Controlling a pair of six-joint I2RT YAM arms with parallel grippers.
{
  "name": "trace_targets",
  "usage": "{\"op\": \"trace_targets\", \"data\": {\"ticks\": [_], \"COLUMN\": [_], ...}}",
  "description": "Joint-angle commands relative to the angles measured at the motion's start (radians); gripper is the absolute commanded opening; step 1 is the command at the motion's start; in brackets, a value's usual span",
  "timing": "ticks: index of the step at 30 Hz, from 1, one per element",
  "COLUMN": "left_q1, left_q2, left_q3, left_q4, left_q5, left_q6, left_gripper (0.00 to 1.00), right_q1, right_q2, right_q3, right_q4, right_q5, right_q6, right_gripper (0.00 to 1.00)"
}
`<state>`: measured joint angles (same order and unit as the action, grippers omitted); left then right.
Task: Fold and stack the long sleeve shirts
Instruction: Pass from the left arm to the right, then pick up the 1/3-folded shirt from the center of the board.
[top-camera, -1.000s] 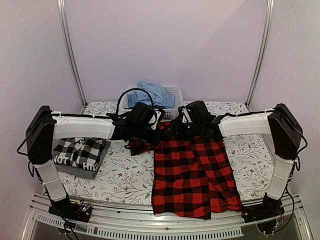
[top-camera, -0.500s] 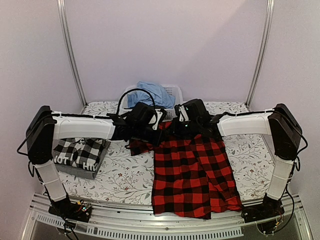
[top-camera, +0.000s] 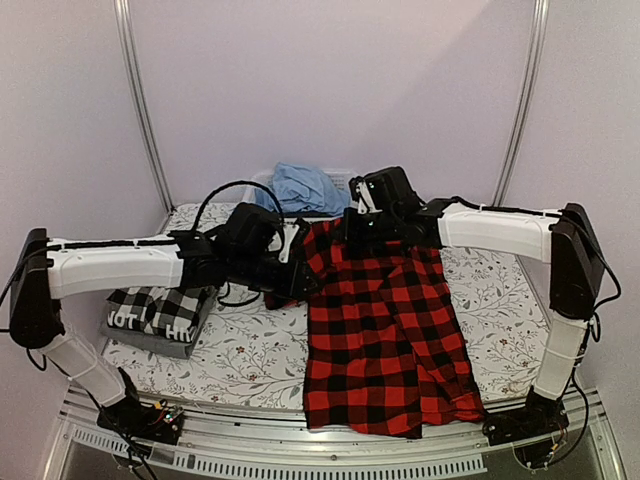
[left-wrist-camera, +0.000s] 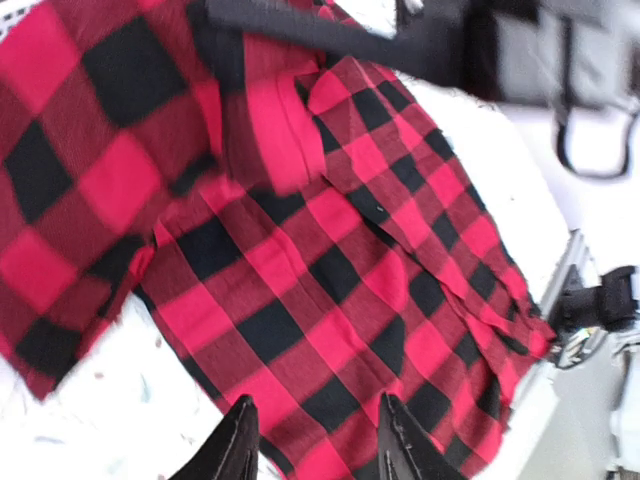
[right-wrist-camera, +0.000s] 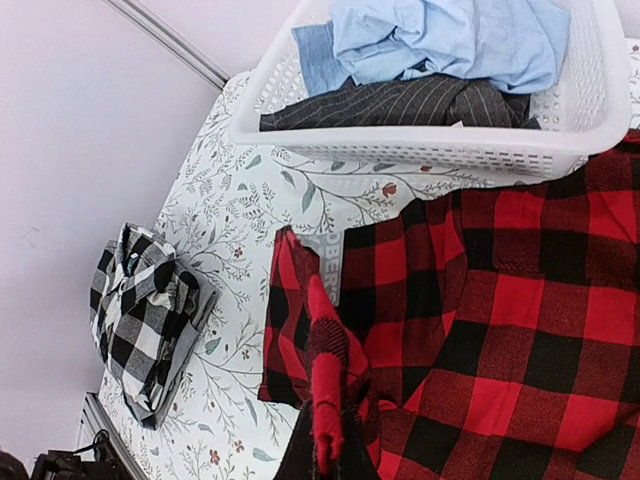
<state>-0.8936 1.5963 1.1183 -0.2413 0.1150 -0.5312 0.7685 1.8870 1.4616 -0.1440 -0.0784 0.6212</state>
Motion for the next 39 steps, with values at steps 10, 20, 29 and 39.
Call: {"op": "trace_targets", "data": {"ticks": [10, 20, 29, 39], "left_q1": [-0.212, -0.431, -0.523, -0.553], "left_q2": [-0.27, -0.143, 0.073, 0.113], "left_q3": [-0.397, -0.463, -0.265, -0.191], "left_q4": [-0.056, 0.1, -0.003, -0.147], "left_q5": [0.136, 0.055, -0.012, -0.079], "left_q6": [-0.406, -0.68, -0.737, -0.797], "left_gripper": [0.38, 0.32, 0.29, 0.16], "right_q1": [-0.04, -0.04, -0.04, -0.041], "right_q2": [-0.039, -0.078, -0.129, -0.177], "right_q3": [0.167, 0.233, 0.237, 0.251], "right_q4": [-0.169, -0.262, -0.318, -0.345], "right_q5": [0.055, 0.059, 0.049, 0.064], "right_q6": [-0.193, -0.197, -0.197, -0.225], "right_gripper": [0.0, 0.0, 0.0, 0.0]}}
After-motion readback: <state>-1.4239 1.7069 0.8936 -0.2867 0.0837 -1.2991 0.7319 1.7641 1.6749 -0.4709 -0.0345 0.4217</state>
